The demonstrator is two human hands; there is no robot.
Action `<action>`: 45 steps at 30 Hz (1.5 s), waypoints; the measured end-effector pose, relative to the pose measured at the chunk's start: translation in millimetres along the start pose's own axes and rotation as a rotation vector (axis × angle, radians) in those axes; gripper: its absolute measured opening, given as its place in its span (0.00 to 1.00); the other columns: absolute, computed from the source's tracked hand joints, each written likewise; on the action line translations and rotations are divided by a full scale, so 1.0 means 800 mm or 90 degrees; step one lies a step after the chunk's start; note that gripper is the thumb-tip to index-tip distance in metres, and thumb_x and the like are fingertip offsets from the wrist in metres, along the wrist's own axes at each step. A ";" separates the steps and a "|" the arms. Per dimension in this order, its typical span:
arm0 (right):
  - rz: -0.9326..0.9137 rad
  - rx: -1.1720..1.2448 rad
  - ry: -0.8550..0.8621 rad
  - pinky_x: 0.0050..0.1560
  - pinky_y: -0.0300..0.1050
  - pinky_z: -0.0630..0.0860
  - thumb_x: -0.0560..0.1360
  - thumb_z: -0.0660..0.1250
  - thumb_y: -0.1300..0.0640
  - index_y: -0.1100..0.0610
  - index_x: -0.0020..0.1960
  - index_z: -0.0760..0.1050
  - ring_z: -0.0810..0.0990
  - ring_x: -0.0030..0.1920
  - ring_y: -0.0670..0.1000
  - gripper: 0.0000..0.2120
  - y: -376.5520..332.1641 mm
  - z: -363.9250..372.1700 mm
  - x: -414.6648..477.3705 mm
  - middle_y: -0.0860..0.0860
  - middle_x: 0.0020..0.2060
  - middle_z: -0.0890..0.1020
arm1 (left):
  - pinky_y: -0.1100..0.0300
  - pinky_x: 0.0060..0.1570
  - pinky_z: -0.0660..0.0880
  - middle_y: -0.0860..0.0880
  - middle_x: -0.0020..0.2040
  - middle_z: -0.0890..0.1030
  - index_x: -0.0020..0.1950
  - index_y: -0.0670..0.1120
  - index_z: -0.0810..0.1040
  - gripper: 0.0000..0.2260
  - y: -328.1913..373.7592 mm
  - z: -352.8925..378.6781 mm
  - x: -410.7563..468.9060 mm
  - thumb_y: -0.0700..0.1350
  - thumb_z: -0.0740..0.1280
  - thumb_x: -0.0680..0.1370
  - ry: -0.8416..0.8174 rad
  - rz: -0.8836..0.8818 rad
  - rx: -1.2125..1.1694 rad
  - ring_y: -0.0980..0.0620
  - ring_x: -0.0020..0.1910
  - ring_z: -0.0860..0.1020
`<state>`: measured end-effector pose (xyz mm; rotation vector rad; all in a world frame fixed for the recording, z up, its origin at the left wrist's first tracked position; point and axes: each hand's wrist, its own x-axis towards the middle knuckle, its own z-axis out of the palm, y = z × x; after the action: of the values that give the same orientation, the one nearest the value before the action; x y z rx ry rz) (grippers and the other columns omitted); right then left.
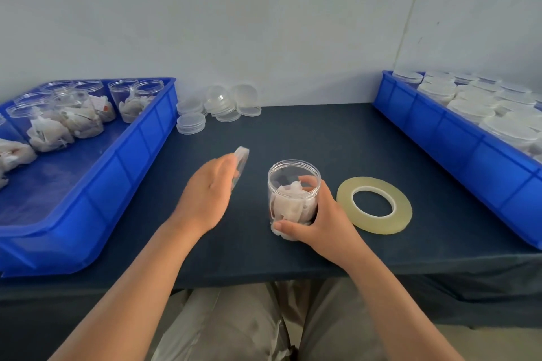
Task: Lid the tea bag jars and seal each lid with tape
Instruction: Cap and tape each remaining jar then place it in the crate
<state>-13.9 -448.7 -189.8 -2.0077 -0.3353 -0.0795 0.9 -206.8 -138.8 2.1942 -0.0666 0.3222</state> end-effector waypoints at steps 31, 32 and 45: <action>0.002 -0.019 -0.004 0.54 0.41 0.82 0.61 0.81 0.32 0.31 0.66 0.62 0.80 0.58 0.37 0.41 -0.006 0.002 0.001 0.31 0.59 0.80 | 0.53 0.45 0.67 0.58 0.47 0.65 0.70 0.74 0.64 0.39 0.144 0.023 0.036 0.82 0.68 0.62 -0.349 0.211 0.596 0.51 0.57 0.67; 0.001 -0.014 -0.004 0.55 0.42 0.82 0.61 0.81 0.32 0.31 0.67 0.62 0.80 0.58 0.37 0.41 -0.006 0.002 0.001 0.31 0.59 0.80 | 0.54 0.43 0.65 0.57 0.47 0.64 0.70 0.74 0.65 0.38 0.146 0.024 0.034 0.82 0.68 0.63 -0.345 0.230 0.610 0.51 0.56 0.66; -0.023 -0.009 -0.045 0.54 0.55 0.85 0.67 0.82 0.38 0.40 0.67 0.72 0.87 0.51 0.45 0.32 0.007 0.005 0.007 0.42 0.50 0.87 | 0.52 0.52 0.78 0.63 0.50 0.80 0.29 0.52 0.72 0.29 0.123 0.058 0.012 0.76 0.65 0.73 -0.301 0.322 0.234 0.60 0.60 0.73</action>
<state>-7.4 -446.2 -194.9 -2.0225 -0.4167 -0.0342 3.3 -302.4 -85.7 2.5561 -0.8942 0.0862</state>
